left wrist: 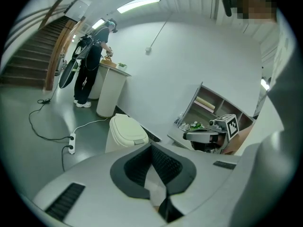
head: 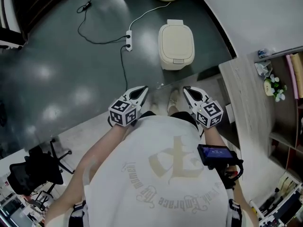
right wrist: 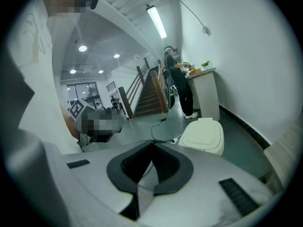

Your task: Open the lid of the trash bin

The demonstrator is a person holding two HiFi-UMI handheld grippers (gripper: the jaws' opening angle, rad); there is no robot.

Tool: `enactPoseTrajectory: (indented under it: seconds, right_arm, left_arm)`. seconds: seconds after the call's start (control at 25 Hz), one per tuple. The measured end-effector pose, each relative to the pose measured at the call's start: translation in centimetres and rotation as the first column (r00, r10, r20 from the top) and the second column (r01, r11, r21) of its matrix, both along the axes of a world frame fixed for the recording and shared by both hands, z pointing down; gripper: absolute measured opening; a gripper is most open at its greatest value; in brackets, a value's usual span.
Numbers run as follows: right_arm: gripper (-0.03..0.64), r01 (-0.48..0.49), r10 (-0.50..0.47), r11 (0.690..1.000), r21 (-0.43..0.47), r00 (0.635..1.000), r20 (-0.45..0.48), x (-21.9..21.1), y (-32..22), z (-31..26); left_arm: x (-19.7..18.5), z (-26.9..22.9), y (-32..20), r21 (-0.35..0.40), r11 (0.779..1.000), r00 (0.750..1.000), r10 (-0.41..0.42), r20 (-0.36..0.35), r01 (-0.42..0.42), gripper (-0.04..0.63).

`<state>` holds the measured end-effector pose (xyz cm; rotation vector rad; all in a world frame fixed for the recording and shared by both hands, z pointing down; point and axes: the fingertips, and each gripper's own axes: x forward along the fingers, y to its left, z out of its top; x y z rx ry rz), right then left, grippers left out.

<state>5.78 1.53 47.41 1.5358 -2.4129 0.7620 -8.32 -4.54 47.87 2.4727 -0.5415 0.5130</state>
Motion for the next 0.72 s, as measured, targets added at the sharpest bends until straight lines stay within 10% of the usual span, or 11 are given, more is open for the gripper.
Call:
enactPoseTrajectory:
  seconds: [0.72]
  right_arm:
    - [0.005,0.173,-0.173,0.984,-0.03,0.985,0.004,8.3,-10.0,4.1]
  left_arm:
    - [10.5,0.6,-6.3,0.031,0.999,0.996,-0.03,0.085,0.027,0.012]
